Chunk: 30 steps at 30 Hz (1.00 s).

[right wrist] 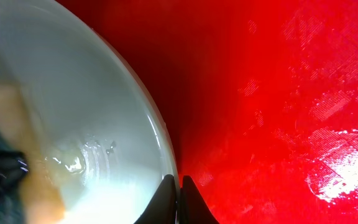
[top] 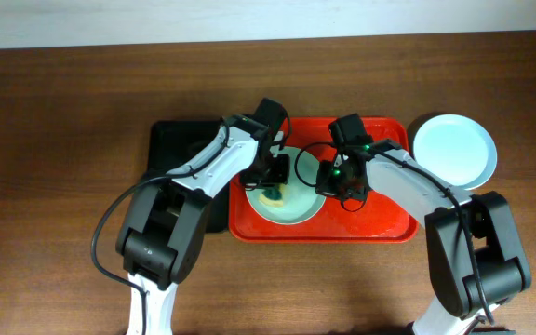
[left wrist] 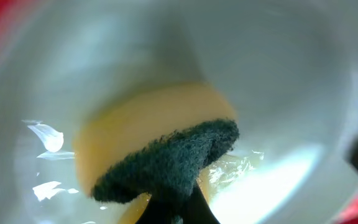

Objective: Clean dirty plates on tray and stack at the side
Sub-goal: 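Scrub the blue plate with the sponge while the right gripper holds its rim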

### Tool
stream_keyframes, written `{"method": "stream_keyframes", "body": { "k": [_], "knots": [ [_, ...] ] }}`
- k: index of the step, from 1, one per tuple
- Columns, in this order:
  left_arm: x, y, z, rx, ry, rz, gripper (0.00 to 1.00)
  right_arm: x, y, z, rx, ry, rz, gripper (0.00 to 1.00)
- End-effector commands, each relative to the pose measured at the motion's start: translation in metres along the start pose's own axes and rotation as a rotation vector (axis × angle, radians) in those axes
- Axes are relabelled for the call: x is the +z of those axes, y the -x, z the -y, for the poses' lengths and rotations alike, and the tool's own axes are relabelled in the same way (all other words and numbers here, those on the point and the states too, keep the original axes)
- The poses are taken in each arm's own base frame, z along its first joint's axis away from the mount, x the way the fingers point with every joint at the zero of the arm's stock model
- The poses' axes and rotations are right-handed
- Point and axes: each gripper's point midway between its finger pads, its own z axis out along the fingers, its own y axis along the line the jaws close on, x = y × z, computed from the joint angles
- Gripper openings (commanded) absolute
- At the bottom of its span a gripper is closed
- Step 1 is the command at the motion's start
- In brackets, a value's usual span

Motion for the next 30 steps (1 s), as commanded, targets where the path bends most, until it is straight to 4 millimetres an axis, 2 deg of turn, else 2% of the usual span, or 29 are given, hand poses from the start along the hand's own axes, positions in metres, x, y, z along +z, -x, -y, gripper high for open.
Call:
{"method": "stream_keyframes", "body": {
  "k": [1, 2, 3, 6, 8, 10, 12, 16, 24, 26, 27, 29, 30],
  "knots": [
    [0.002, -0.012, 0.036, 0.043, -0.176, -0.071, 0.00, 0.003, -0.004, 0.004, 0.004, -0.022, -0.003, 0.04],
    [-0.008, -0.006, 0.037, 0.047, -0.177, -0.042, 0.00, 0.003, -0.004, 0.004, 0.004, -0.022, -0.003, 0.04],
    [-0.030, 0.005, 0.035, 0.041, -0.166, 0.025, 0.00, 0.003, -0.004, 0.004, 0.003, -0.023, -0.003, 0.04],
    [-0.061, 0.020, 0.022, 0.032, -0.102, 0.129, 0.00, 0.003, -0.004, 0.005, 0.004, -0.025, -0.006, 0.04],
    [-0.075, 0.026, 0.009, 0.028, -0.011, 0.190, 0.00, 0.003, -0.004, 0.005, 0.004, -0.025, -0.005, 0.04],
    [-0.075, 0.025, -0.004, 0.008, 0.072, 0.200, 0.00, 0.003, -0.004, 0.005, 0.004, -0.025, -0.005, 0.04],
    [-0.069, 0.023, -0.013, 0.004, 0.123, 0.198, 0.00, 0.003, -0.004, 0.005, 0.004, -0.025, -0.005, 0.04],
    [-0.042, 0.017, -0.020, 0.006, 0.143, 0.171, 0.00, 0.003, -0.004, 0.004, 0.004, -0.024, -0.005, 0.04],
    [0.033, -0.010, -0.032, -0.039, 0.166, 0.035, 0.00, 0.003, -0.004, 0.005, 0.004, -0.025, -0.005, 0.04],
    [0.046, -0.023, -0.017, -0.035, 0.066, -0.042, 0.00, 0.003, -0.004, 0.005, 0.004, -0.024, -0.006, 0.04],
    [0.048, -0.029, -0.001, -0.002, -0.029, -0.082, 0.00, 0.003, -0.004, 0.005, 0.004, -0.024, -0.006, 0.04],
    [0.041, -0.036, 0.031, 0.082, -0.216, -0.125, 0.00, 0.003, -0.004, 0.005, 0.004, -0.025, -0.005, 0.04],
    [0.037, -0.037, 0.041, 0.107, -0.273, -0.135, 0.00, 0.003, -0.004, 0.005, 0.004, -0.025, -0.005, 0.04]
  ]
}}
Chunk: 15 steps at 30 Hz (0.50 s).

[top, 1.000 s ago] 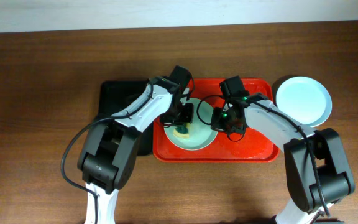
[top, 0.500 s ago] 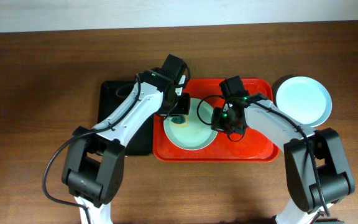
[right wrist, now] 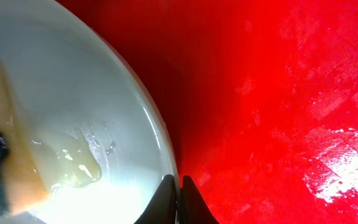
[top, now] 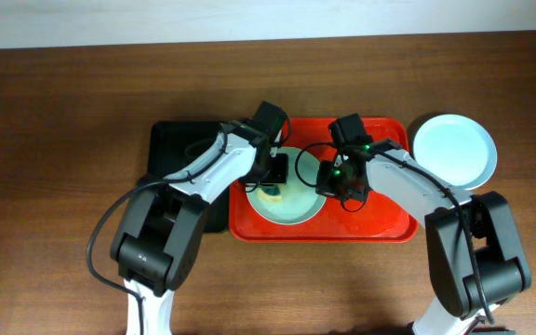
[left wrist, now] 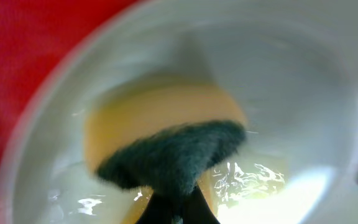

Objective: Clean dirty plates on tray and stack at the side
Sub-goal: 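Scrub the blue plate with the sponge while the right gripper holds its rim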

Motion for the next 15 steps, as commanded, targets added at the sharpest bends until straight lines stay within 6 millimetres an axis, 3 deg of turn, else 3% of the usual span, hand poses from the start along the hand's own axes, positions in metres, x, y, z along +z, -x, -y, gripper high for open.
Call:
{"method": "stream_keyframes", "body": {
  "k": [1, 3, 5, 10, 15],
  "knots": [
    [0.023, -0.049, 0.062, 0.110, -0.384, -0.234, 0.00, 0.003, -0.004, 0.003, 0.003, -0.017, -0.006, 0.04],
    [0.007, -0.042, 0.078, 0.136, -0.479, -0.227, 0.00, 0.003, -0.004, 0.003, 0.003, -0.018, -0.005, 0.04],
    [-0.005, -0.031, 0.077, 0.139, -0.460, -0.191, 0.00, 0.003, -0.004, 0.003, 0.003, -0.018, -0.005, 0.04],
    [-0.066, 0.011, 0.029, 0.129, -0.184, 0.031, 0.00, 0.003, -0.004, 0.003, 0.003, -0.018, -0.007, 0.04],
    [-0.138, 0.022, -0.006, 0.119, 0.043, 0.217, 0.00, 0.003, -0.004, 0.003, 0.003, -0.018, -0.005, 0.04]
  ]
}}
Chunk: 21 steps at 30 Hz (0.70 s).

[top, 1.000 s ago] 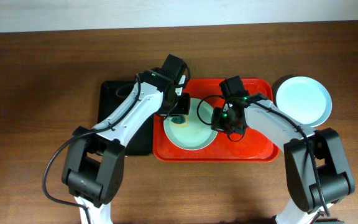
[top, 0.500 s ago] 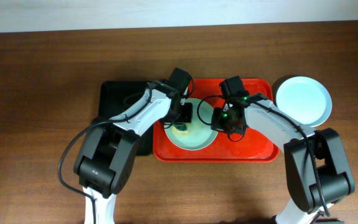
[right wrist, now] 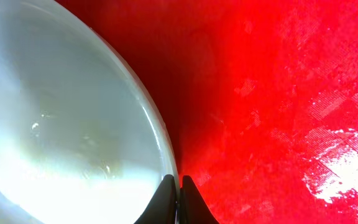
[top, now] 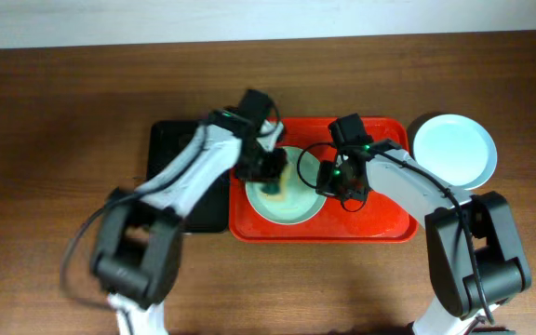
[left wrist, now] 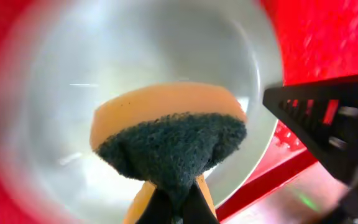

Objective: Clean dirty plates on tray and stack at the side
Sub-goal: 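Scrub the blue plate with the sponge while the right gripper holds its rim, then move the sponge back toward the black tray with the left gripper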

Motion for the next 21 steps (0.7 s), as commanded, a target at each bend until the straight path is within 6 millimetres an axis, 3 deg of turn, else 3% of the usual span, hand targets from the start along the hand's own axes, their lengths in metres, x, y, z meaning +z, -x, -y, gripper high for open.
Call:
{"method": "stream_keyframes", "body": {
  "k": [1, 4, 10, 13, 16, 21],
  "knots": [
    [-0.085, 0.023, -0.015, 0.046, 0.209, 0.230, 0.00, 0.003, -0.004, 0.003, 0.003, -0.017, -0.006, 0.04],
    [-0.104, 0.015, -0.030, 0.034, 0.316, 0.245, 0.00, 0.003, -0.004, 0.003, 0.003, -0.017, -0.006, 0.04],
    [-0.112, -0.004, -0.068, -0.040, 0.487, 0.186, 0.00, 0.003, -0.005, 0.004, 0.003, -0.018, -0.008, 0.04],
    [-0.111, -0.011, -0.086, -0.082, 0.498, 0.157, 0.06, 0.003, -0.005, 0.004, 0.003, -0.019, -0.009, 0.04],
    [-0.107, -0.025, -0.111, -0.141, 0.518, 0.110, 0.01, 0.003, -0.005, 0.004, 0.003, -0.019, -0.009, 0.04],
    [-0.083, -0.049, -0.144, -0.204, 0.538, 0.049, 0.00, 0.003, -0.005, 0.004, 0.003, -0.019, -0.008, 0.04]
  ]
}}
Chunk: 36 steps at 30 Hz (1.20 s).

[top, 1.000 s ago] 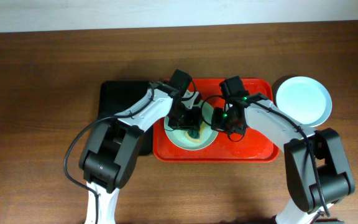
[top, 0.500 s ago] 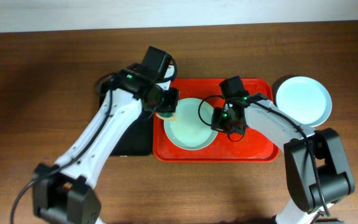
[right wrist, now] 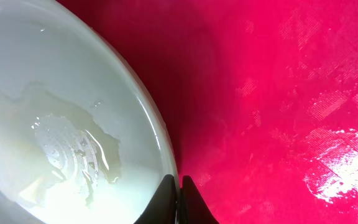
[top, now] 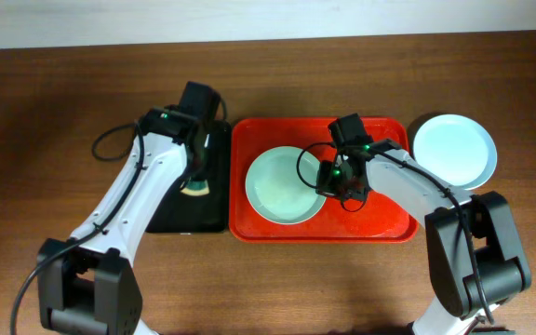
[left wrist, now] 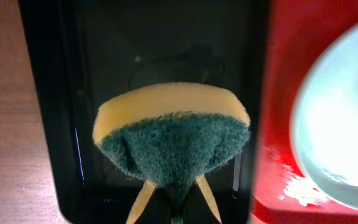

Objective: Clean dirty plates on tray and stack at the side
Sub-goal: 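Move the sponge back toward the black tray with the left gripper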

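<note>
A pale green plate (top: 285, 185) lies on the red tray (top: 394, 219), a wet film showing on its inside (right wrist: 73, 149). My right gripper (right wrist: 179, 186) is shut on the plate's right rim, seen in the overhead view at the right gripper (top: 328, 180). My left gripper (left wrist: 178, 211) is shut on a yellow sponge with a dark green scouring side (left wrist: 173, 134), held over the black tray (left wrist: 67, 93) to the left of the red one. From overhead the sponge (top: 194, 186) shows over the black tray (top: 175, 214).
A clean white plate (top: 453, 151) sits on the wooden table to the right of the red tray. The left arm stretches across the table's left half, and the right arm comes in from the lower right.
My left gripper has moved left with the sponge, from above the plate to over the black tray. The right gripper still pinches the plate's rim, unmoved.
The sponge in my left gripper rested inside the plate at the two oldest moments, at slightly different spots, while the right gripper held the rim. Then the sponge was lifted above the plate. Now it is over the black tray, and the plate shows a wet film.
</note>
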### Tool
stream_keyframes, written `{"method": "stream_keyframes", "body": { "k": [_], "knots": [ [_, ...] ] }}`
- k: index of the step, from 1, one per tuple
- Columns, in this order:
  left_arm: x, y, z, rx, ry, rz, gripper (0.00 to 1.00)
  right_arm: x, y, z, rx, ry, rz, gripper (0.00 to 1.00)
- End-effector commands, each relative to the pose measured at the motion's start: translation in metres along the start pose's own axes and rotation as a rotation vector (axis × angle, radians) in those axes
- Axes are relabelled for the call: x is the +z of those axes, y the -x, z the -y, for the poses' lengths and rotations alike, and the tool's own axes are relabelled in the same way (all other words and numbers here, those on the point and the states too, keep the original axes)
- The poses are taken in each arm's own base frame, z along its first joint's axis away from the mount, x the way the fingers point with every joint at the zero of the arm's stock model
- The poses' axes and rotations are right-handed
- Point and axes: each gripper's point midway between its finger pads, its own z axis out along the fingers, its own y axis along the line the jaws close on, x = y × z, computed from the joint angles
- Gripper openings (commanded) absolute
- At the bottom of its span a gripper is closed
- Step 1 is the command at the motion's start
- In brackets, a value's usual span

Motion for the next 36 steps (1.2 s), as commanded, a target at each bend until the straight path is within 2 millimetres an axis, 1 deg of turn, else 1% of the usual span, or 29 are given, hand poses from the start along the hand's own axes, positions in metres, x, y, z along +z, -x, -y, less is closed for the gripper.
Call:
{"method": "stream_keyframes", "body": {
  "k": [1, 3, 7, 12, 20, 23, 25, 26, 28, 30, 32, 34, 36],
  "knots": [
    [0.035, -0.024, -0.016, -0.030, 0.039, -0.067, 0.00, 0.003, -0.005, 0.004, 0.003, -0.019, -0.009, 0.04],
    [0.048, -0.031, -0.020, -0.039, 0.042, -0.075, 0.00, 0.003, -0.005, 0.004, 0.003, -0.019, -0.009, 0.04],
    [0.066, -0.041, -0.023, -0.055, 0.036, -0.077, 0.00, 0.003, -0.005, 0.004, 0.003, -0.019, -0.008, 0.04],
    [0.078, -0.047, -0.019, -0.057, 0.013, -0.072, 0.00, 0.003, -0.005, 0.004, 0.003, -0.019, -0.008, 0.04],
    [0.091, -0.058, -0.020, -0.057, 0.015, -0.079, 0.00, 0.003, -0.005, 0.004, 0.003, -0.019, -0.009, 0.04],
    [0.092, -0.056, -0.019, -0.058, 0.012, -0.071, 0.00, 0.003, -0.005, 0.004, 0.003, -0.019, -0.008, 0.04],
    [0.092, -0.056, -0.019, -0.058, 0.012, -0.069, 0.04, 0.003, -0.005, 0.004, 0.003, -0.020, -0.009, 0.04],
    [0.092, -0.056, -0.019, -0.058, 0.012, -0.069, 0.04, 0.003, -0.005, 0.004, 0.003, -0.019, -0.008, 0.04],
    [0.092, -0.056, -0.019, -0.058, 0.013, -0.069, 0.04, 0.003, -0.005, 0.004, 0.003, -0.019, -0.008, 0.04],
    [0.092, -0.056, -0.019, -0.058, 0.012, -0.069, 0.00, 0.003, -0.005, 0.004, 0.004, -0.019, -0.008, 0.04],
    [0.091, -0.055, -0.019, -0.058, 0.012, -0.068, 0.00, 0.003, -0.005, 0.004, 0.004, -0.019, -0.008, 0.04],
    [0.084, -0.049, -0.019, -0.061, 0.008, -0.049, 0.00, 0.003, -0.004, 0.004, 0.003, -0.019, -0.008, 0.04],
    [0.066, -0.032, -0.018, -0.067, -0.003, 0.003, 0.00, 0.003, -0.004, 0.004, 0.003, -0.019, -0.008, 0.04]
  ]
}}
